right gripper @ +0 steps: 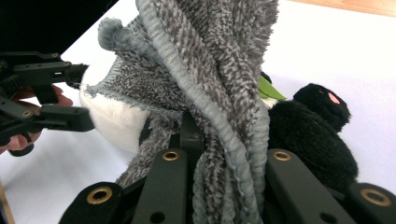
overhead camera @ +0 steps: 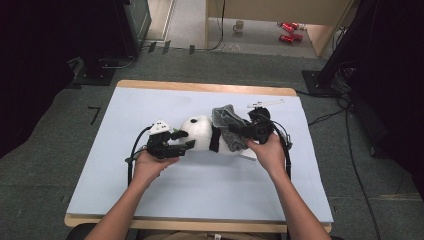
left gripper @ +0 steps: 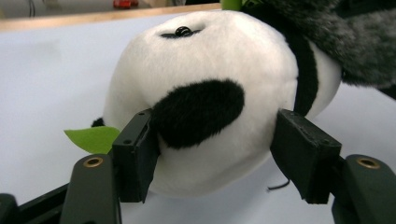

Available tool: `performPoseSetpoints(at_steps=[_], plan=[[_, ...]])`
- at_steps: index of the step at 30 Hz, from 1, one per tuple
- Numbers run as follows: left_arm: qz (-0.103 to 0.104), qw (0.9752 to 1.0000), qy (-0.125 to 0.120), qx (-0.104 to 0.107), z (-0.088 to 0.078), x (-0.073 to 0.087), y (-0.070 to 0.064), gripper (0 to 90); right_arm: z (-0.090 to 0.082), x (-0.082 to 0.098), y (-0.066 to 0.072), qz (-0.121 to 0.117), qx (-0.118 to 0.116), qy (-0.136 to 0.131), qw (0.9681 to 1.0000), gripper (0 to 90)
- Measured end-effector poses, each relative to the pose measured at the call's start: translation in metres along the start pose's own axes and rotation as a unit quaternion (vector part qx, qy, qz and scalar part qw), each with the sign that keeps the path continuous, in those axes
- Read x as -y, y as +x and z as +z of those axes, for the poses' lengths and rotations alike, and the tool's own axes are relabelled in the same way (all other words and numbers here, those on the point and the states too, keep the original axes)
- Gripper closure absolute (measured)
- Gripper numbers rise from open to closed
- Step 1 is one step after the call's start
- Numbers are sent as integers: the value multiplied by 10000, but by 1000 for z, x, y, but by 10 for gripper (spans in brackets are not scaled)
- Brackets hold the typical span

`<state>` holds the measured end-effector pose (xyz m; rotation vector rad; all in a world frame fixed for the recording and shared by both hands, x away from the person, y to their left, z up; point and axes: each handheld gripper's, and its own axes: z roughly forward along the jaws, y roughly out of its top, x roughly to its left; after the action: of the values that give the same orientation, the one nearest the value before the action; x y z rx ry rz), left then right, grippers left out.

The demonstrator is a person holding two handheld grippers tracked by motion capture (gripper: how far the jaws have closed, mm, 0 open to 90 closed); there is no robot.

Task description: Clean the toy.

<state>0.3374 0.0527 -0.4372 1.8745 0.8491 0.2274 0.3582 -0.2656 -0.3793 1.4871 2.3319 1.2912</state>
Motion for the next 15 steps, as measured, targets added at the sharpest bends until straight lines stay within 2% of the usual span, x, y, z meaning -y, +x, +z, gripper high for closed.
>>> performPoseSetpoints(at_steps=[1,4,7,8,9,10,12,15], plan=[[95,9999,-19,61,-1,1,2,329,0,0,-2,-1,-16,-7,10000,780],[102,9998,-32,171,0,3,6,313,-1,1,-4,43,-98,-20,9999,779],[152,9994,-63,293,10,7,13,264,1,1,-3,19,-126,-38,9999,778],[152,9994,-63,293,10,7,13,239,2,0,-2,7,-137,-41,9999,778],[288,9994,-35,170,16,8,12,237,2,0,-2,6,-151,-47,9999,778],[295,9995,-37,101,18,9,10,252,3,0,-2,13,-148,-58,9999,778],[166,9999,-34,-15,18,6,8,349,3,-1,-1,31,-119,-99,9999,779],[95,9999,32,-66,15,4,4,473,-1,-4,1,282,-295,-142,9991,782]])
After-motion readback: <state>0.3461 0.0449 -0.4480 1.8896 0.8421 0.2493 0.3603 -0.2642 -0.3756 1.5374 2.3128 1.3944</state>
